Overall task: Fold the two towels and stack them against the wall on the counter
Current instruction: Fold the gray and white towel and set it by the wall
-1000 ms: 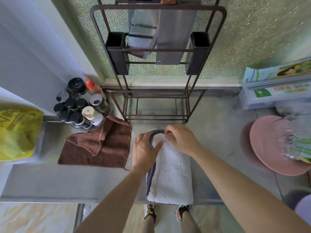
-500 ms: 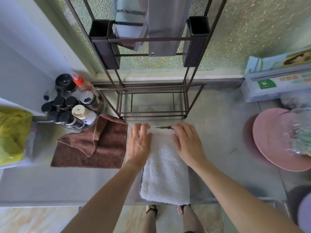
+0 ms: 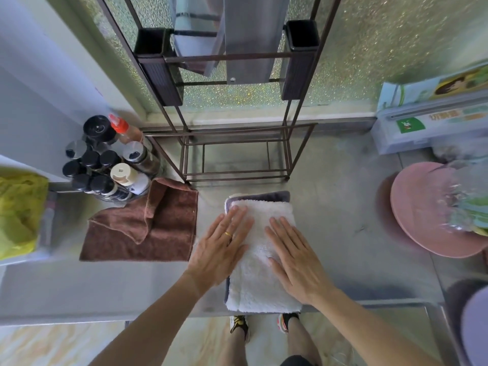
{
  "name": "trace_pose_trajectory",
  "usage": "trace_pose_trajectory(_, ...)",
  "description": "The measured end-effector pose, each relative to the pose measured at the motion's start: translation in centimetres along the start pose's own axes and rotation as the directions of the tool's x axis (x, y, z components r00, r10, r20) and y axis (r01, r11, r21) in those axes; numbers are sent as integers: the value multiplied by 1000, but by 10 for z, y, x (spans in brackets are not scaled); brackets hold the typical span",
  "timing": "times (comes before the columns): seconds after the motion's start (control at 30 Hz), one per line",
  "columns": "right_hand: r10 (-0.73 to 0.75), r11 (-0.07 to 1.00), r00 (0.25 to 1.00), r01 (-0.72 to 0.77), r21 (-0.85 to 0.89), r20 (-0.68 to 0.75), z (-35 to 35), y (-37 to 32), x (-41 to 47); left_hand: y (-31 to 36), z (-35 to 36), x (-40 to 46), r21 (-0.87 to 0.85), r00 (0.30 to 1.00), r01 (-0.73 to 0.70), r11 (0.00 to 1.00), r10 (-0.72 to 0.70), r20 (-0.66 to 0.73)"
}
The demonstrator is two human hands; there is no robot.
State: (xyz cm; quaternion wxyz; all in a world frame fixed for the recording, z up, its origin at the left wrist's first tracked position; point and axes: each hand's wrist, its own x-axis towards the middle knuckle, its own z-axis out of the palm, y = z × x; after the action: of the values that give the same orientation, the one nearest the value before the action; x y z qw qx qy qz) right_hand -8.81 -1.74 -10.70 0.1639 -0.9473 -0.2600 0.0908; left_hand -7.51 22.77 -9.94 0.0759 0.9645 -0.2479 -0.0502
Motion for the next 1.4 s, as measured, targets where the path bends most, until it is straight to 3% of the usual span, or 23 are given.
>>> trace_pose_trajectory(0.07,-46,999,998,46,12,-30,-7,5,-30,2,-7,-13,22,980,-199,980,200,-4)
trace_pose_trajectory(0.13,-137,991,991,137,-9,5,-9,11,-62,5,-13,-26,5,939,-336,942,334,83)
trace_pose_trajectory(0.27,-218,974,973,222,-41,75,-10,18,-81,6,-22,-33,-52,948,-279,959,284,144)
trace_pose_trajectory(0.47,-281,959,958,283,-32,53,-18,19,-57,-1,-25,-22,-345,948,-161,925,243,207)
trace_pose_trajectory(0.53,-121,983,993,119,138,9,-26,13,-47,-9,-23,-22,-388,931,-100,916,223,288)
trace_pose_trajectory(0.6,109,924,994,-110,365,24,-38,8,-32,-15,-19,-22,-392,919,-53,918,199,341)
trace_pose_trajectory(0.67,246,861,968,-238,449,42,-46,9,-12,-14,-18,-21,-447,919,99,889,91,385)
trace_pose_trajectory(0.7,299,830,953,-288,478,56,-47,10,-2,-12,-20,-19,-509,912,226,830,4,410)
trace_pose_trajectory(0.8,469,701,879,-432,567,90,-50,12,28,0,-29,-3,-697,847,531,482,-315,427)
trace_pose_trajectory(0.9,618,595,772,-583,553,149,-49,13,58,8,-34,26,-742,691,633,223,-595,411)
trace_pose_trajectory(0.97,688,545,707,-651,528,162,-48,12,73,11,-36,44,-728,601,668,154,-688,406)
trace_pose_trajectory(1.07,728,622,684,-637,455,-37,-43,4,84,14,-34,64,-582,531,764,279,-784,321)
trace_pose_trajectory(1.13,611,752,777,-511,416,-150,-37,-2,86,16,-30,75,-470,495,811,349,-837,232)
trace_pose_trajectory(1.23,465,868,879,-430,249,-105,-24,2,89,17,-26,83,-456,492,792,406,-866,84)
trace_pose_trajectory(1.27,472,870,877,-446,212,-92,-20,6,90,16,-23,83,-443,530,762,472,-848,9)
trace_pose_trajectory(1.33,492,865,863,-469,178,-116,-15,14,94,12,-15,80,-386,678,639,665,-724,-125)
trace_pose_trajectory(1.4,469,883,867,-456,110,-171,-8,20,96,5,-4,78,-339,815,484,807,-557,-161)
